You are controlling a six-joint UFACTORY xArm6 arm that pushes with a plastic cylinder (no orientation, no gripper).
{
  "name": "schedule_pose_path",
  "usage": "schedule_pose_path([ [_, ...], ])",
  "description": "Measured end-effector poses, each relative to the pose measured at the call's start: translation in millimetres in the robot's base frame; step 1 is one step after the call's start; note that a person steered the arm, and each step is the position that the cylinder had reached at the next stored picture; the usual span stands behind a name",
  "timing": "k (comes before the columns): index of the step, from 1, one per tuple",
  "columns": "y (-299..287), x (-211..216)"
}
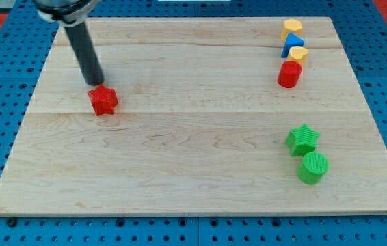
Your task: Slide the green star to the center
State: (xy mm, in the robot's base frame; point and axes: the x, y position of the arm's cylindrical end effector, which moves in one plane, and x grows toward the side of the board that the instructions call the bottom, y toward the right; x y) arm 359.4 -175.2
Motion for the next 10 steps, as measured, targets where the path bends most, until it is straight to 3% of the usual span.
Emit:
schedule_pose_path([
  [1,-3,2],
  [2,76,29],
  [3,221,45],
  [4,367,96],
  [5,433,142],
  [6,402,148],
  [7,323,137],
  [9,338,172],
  [10,269,178],
])
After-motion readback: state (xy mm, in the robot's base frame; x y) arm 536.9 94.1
